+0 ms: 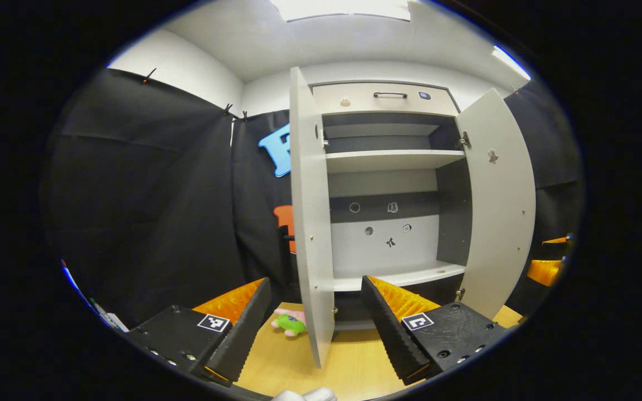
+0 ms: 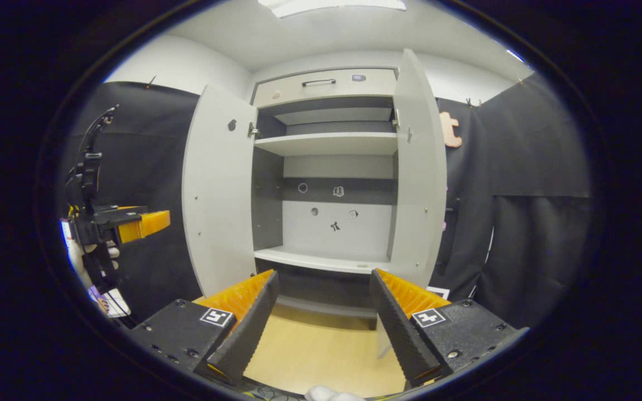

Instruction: Open the right door of the double-door shoe cabinet with the right hand, and open the left door with the left hand.

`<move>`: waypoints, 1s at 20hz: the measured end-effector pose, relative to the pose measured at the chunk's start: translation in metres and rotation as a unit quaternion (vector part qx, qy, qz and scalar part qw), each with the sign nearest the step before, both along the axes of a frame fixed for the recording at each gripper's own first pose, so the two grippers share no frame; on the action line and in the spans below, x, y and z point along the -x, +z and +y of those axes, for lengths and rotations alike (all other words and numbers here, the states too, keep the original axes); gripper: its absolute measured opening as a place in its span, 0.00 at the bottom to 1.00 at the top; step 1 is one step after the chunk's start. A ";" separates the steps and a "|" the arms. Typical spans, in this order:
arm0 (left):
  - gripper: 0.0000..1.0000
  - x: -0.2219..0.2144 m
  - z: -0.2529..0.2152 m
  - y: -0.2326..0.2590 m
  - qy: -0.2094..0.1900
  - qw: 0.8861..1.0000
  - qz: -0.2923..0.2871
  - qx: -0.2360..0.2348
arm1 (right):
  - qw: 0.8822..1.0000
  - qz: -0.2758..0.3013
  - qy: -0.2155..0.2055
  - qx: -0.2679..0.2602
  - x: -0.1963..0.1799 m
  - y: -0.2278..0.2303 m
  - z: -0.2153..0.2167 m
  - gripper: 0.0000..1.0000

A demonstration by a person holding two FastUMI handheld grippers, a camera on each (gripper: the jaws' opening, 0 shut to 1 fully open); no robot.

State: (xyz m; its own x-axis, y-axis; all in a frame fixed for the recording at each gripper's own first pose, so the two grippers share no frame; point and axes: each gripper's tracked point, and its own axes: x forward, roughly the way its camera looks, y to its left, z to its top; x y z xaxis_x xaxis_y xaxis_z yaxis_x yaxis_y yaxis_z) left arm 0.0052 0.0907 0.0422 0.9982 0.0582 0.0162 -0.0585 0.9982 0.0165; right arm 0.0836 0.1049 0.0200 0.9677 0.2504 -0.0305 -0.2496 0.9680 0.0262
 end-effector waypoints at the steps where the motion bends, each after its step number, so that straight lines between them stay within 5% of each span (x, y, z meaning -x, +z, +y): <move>1: 0.96 -0.001 -0.012 -0.001 -0.008 1.000 0.001 0.003 | 1.000 -0.003 -0.007 -0.002 -0.001 0.001 -0.002 1.00; 9: 0.97 0.012 -0.089 -0.039 -0.056 0.998 0.029 0.011 | 0.999 0.000 -0.048 -0.016 -0.003 0.001 -0.016 1.00; 20: 0.96 0.023 -0.097 -0.032 -0.042 0.999 0.023 0.007 | 0.998 0.011 -0.054 -0.028 -0.002 -0.002 -0.018 1.00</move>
